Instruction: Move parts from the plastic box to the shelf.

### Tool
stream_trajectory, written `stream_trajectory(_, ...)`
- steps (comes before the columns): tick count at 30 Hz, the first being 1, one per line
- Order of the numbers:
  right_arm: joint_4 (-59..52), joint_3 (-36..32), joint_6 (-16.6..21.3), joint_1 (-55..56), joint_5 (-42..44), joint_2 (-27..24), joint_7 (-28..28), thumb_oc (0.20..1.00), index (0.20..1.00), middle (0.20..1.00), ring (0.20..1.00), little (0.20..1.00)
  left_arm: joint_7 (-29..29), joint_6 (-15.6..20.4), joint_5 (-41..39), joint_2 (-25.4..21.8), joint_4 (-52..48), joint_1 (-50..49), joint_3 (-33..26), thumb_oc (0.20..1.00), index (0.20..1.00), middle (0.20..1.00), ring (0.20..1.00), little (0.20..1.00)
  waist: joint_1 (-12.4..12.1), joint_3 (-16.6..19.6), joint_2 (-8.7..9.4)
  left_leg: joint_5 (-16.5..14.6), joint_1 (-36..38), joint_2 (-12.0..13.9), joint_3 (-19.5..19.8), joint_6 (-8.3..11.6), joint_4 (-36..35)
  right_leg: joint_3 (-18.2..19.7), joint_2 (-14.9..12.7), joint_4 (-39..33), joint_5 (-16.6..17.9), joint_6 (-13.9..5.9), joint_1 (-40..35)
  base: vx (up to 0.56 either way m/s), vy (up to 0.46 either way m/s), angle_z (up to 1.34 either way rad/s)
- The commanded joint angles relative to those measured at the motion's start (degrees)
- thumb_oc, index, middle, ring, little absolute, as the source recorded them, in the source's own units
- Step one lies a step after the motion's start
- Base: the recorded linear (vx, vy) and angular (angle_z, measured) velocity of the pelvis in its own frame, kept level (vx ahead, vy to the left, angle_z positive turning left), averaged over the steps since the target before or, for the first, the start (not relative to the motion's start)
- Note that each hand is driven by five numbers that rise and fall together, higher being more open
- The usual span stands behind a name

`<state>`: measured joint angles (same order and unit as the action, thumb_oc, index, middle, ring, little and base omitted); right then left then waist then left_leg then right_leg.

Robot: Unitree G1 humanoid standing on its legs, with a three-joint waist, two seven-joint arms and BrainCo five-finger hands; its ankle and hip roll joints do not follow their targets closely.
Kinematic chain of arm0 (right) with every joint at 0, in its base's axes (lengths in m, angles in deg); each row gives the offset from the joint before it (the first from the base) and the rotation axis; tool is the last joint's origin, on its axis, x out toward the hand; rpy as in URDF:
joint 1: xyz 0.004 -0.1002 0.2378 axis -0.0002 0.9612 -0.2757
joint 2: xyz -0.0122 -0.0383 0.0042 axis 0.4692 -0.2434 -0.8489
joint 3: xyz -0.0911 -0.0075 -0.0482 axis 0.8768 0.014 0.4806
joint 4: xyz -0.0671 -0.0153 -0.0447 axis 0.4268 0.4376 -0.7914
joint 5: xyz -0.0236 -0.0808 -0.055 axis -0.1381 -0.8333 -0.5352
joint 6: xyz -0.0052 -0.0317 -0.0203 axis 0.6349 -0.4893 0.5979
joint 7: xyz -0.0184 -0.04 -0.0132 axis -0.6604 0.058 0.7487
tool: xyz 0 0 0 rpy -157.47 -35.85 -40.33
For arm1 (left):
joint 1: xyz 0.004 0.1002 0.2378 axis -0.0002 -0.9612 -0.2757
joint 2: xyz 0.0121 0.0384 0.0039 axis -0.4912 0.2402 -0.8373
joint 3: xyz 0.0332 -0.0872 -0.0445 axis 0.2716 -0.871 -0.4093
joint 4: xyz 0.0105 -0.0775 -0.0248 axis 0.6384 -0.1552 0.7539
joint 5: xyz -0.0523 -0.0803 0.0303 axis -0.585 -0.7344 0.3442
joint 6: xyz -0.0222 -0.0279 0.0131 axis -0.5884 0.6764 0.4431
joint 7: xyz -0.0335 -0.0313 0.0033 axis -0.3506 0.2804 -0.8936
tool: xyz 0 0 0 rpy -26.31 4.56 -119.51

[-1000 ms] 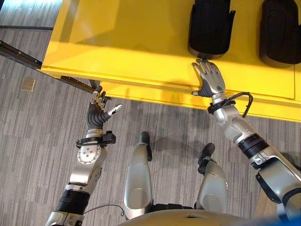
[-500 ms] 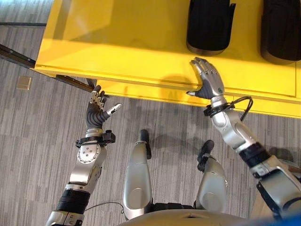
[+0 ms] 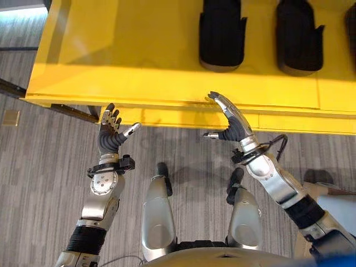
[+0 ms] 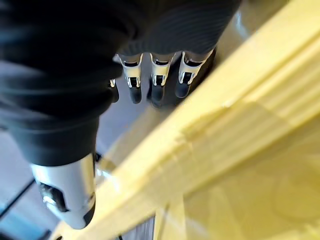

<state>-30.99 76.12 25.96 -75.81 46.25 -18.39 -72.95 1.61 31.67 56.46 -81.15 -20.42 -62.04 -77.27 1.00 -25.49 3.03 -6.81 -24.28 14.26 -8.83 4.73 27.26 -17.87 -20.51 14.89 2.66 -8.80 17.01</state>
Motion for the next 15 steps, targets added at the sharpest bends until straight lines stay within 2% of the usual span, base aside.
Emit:
stream_trajectory(1,-6.6,-6.0,5.2,4.2,5.8,-1.4,0.5,1.0,1.0,1.0,1.0,1.0,0.8,1.9,2.8,-1.9,-3.2,-2.0,-1.3,1.0,1.0,1.0,1.0,1.0,0.3,5.7,0.78,4.8,5.6,3.6,-0.2,2.01,-9.1,3.7,-0.6,-2.8,1.7,-2.6,-4.5,0.08,-0.076,-0.15)
stream_trajectory(5,-8.7,-9.7,6.2,9.6,9.5,-2.0,-0.4,1.0,1.0,1.0,1.0,1.0,1.8,2.0,2.6,-2.0,-2.9,-3.4,-1.6,1.0,1.0,1.0,1.0,1.0,1.3,7.8,0.69,7.3,9.8,4.6,-2.1,2.85,-14.3,4.3,1.1,-5.3,1.6,-2.68,-6.1,0.08,-0.074,-0.28)
stream_trajectory(6,-9.9,-11.9,7.1,13.1,11.8,-2.4,-1.3,1.0,1.0,1.0,1.0,1.0,2.8,2.1,2.4,-1.8,-3.0,-4.8,-1.8,1.0,1.0,1.0,1.0,1.0,1.9,9.4,0.49,8.9,12.5,5.4,-3.4,3.42,-17.7,5.2,2.4,-6.3,1.3,-2.6,-6.9,0.12,-0.129,-0.25)
stream_trajectory(8,-10.4,-14.3,7.3,16.4,14.4,-2.7,-2.4,1.0,1.0,1.0,1.0,1.0,4.0,2.2,1.8,-1.4,-2.9,-6.4,-1.9,1.0,1.0,1.0,1.0,1.0,2.4,11.1,0.22,10.2,15.6,6.1,-4.8,3.87,-21.0,6.3,3.8,-6.7,0.5,-2.41,-7.5,0.12,-0.116,-0.31)
stream_trajectory(12,-10.3,-17.5,8.2,20.3,19.1,-3.0,-4.5,1.0,1.0,1.0,1.0,1.0,5.8,2.4,1.0,-0.7,-3.2,-8.0,-1.7,1.0,1.0,1.0,1.0,1.0,3.6,13.4,-0.77,12.1,19.4,7.7,-6.4,4.23,-23.3,8.8,6.7,-4.0,-2.7,-1.14,-7.4,0.06,-0.129,-0.44)
stream_trajectory(14,-9.8,-18.6,8.3,21.0,20.4,-3.3,-5.0,1.0,1.0,1.0,1.0,1.0,6.4,2.4,0.7,-0.3,-3.5,-8.4,-1.5,1.0,1.0,1.0,1.0,1.0,3.8,14.2,-1.48,14.0,20.3,8.8,-6.3,4.57,-23.4,9.1,8.1,-2.6,-4.4,-0.42,-7.5,0.03,-0.174,-0.26)
stream_trajectory(15,-9.6,-19.2,8.5,21.1,20.8,-3.5,-5.1,1.0,1.0,1.0,1.0,1.0,6.8,2.4,0.4,0.0,-3.3,-8.4,-1.3,1.0,1.0,1.0,1.0,1.0,3.8,14.5,-1.88,16.0,20.6,9.5,-6.2,4.97,-23.6,9.1,9.3,-2.1,-5.4,0.33,-7.9,0.02,-0.195,-0.26)
